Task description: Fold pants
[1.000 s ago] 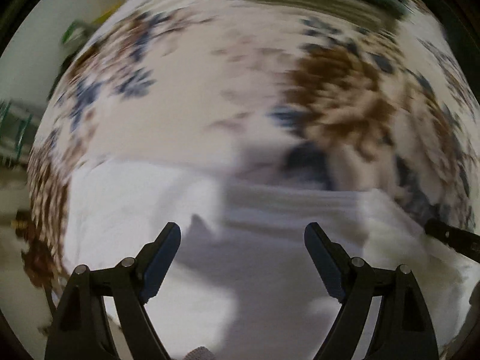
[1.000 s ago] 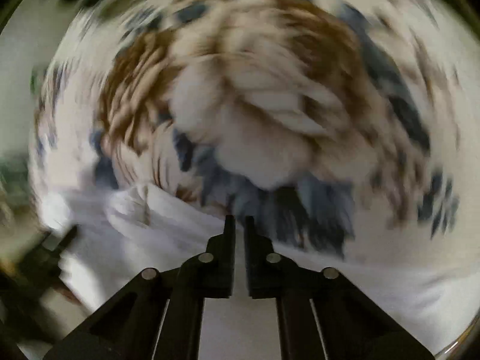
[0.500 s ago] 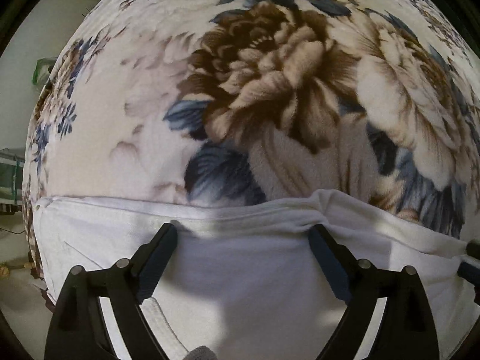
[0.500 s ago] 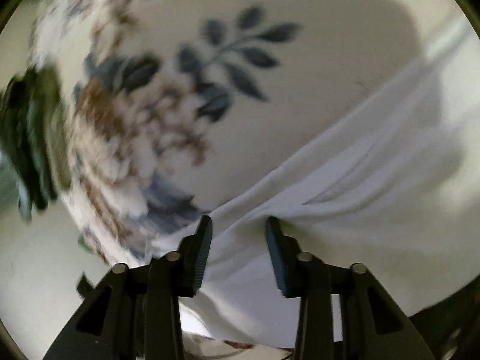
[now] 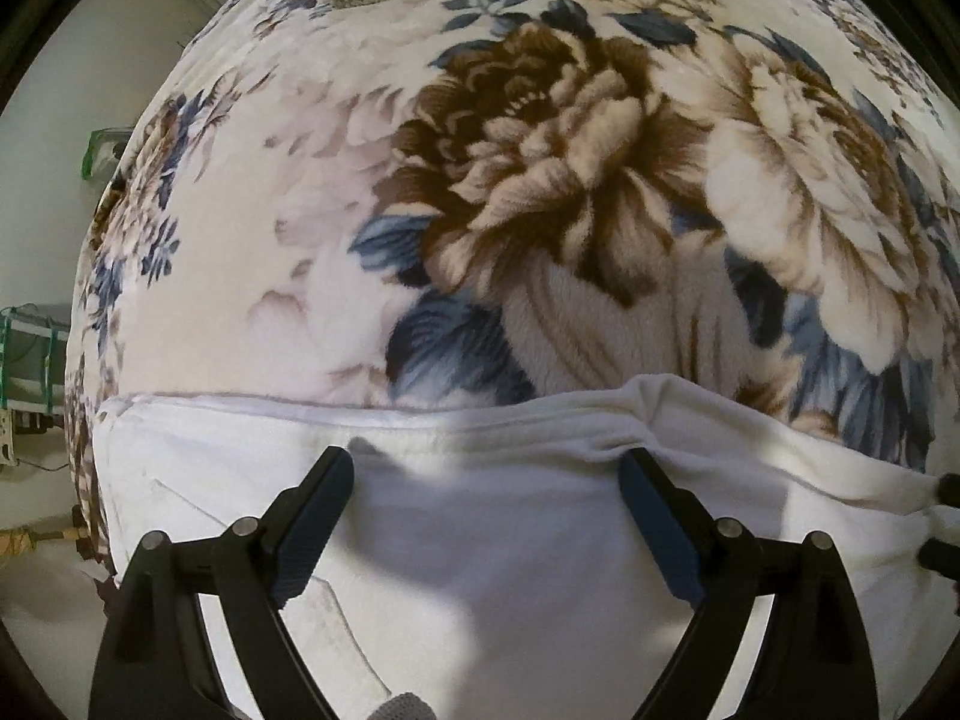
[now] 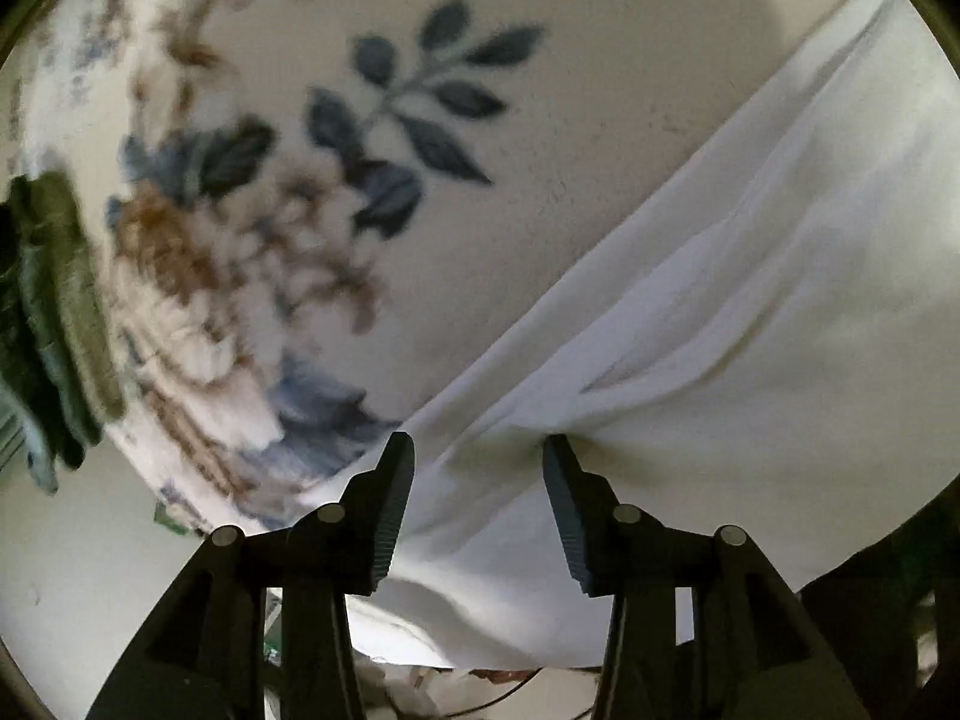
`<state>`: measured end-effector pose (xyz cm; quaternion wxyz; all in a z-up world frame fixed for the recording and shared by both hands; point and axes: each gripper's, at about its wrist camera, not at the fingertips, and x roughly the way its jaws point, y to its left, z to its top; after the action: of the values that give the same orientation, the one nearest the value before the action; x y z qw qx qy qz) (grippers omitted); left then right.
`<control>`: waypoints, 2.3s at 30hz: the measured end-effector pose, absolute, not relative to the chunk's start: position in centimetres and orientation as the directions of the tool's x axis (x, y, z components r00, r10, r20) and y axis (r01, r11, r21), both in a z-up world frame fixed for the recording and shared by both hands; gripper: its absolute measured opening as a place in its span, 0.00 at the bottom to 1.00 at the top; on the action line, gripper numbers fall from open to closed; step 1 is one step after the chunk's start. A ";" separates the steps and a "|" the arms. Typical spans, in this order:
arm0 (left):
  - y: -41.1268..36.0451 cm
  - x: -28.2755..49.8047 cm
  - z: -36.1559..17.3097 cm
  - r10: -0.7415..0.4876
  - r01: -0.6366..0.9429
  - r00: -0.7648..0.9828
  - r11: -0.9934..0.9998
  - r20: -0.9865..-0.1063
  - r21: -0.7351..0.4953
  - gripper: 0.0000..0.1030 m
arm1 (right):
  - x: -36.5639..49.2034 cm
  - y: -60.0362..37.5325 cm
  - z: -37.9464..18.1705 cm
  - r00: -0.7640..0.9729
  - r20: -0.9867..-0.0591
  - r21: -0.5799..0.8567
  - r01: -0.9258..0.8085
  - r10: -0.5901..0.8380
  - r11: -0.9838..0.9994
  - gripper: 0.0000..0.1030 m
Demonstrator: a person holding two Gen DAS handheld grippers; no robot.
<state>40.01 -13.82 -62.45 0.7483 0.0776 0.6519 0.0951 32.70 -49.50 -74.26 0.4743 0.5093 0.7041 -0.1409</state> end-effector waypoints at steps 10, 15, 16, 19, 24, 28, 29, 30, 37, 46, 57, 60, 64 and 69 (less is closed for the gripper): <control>-13.8 40.0 -62.5 0.248 -0.053 0.126 0.969 -0.961 0.243 0.89 | 32.1 -49.8 -71.9 -0.030 -0.888 0.208 0.865 0.459 0.457 0.13; -13.8 40.4 -63.1 0.248 -0.048 0.125 0.969 -0.961 0.244 0.89 | 32.7 -49.9 -71.8 -0.002 -0.890 0.226 0.867 0.456 0.443 0.12; -13.8 40.5 -63.2 0.251 -0.047 0.124 0.968 -0.960 0.247 0.90 | 33.2 -49.5 -72.3 -0.003 -0.889 0.224 0.870 0.458 0.439 0.13; -13.5 40.5 -62.9 0.247 -0.053 0.123 0.969 -0.961 0.242 0.90 | 33.1 -50.1 -73.4 0.006 -0.861 0.265 0.858 0.508 0.439 0.21; -13.9 37.8 -59.8 0.181 -0.074 0.142 0.982 -0.973 0.172 0.90 | 29.3 -53.9 -68.9 0.153 -0.813 0.469 0.743 0.562 0.477 0.47; -17.1 34.3 -58.7 0.125 -0.027 0.136 0.992 -0.983 0.122 0.90 | 19.3 -62.3 -64.0 0.249 -0.905 0.401 0.768 0.344 0.499 0.47; -17.9 33.7 -58.8 0.121 -0.014 0.133 0.993 -0.984 0.121 0.90 | 16.5 -64.4 -63.2 0.263 -0.925 0.370 0.792 0.276 0.485 0.47; -19.1 32.9 -59.1 0.113 0.010 0.124 0.993 -0.986 0.115 0.90 | 14.2 -66.1 -62.8 0.271 -0.937 0.346 0.814 0.222 0.467 0.47; -26.0 31.8 -61.3 0.139 0.111 0.102 0.982 -0.985 0.150 0.90 | 12.4 -77.1 -63.1 0.275 -0.954 0.292 0.773 0.117 0.563 0.51; -32.4 32.9 -62.1 0.183 0.197 0.120 0.959 -0.976 0.204 0.90 | 23.1 -78.3 -70.5 0.172 -0.924 0.365 0.658 0.340 0.659 0.58; -34.2 32.9 -63.1 0.182 0.223 0.108 0.954 -0.977 0.202 0.90 | 20.2 -79.4 -64.9 0.435 -0.882 0.428 0.579 0.180 0.694 0.46; -33.9 33.0 -63.2 0.169 0.215 0.096 0.959 -0.981 0.186 0.90 | 16.7 -80.2 -65.9 0.398 -0.895 0.427 0.639 0.201 0.640 0.58; -33.7 33.2 -63.6 0.151 0.199 0.066 0.967 -0.986 0.161 0.90 | 10.0 -79.8 -67.7 0.402 -0.873 0.487 0.722 0.275 0.491 0.58; -33.2 33.7 -64.3 0.135 0.180 0.044 0.974 -0.990 0.140 0.95 | 4.7 -76.6 -73.2 0.541 -0.732 0.653 0.731 0.415 0.198 0.62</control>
<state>33.72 -33.23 -64.29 0.7135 0.1139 0.6911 -0.0159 4.67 -76.65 -73.22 0.6212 0.6202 0.4617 -0.1273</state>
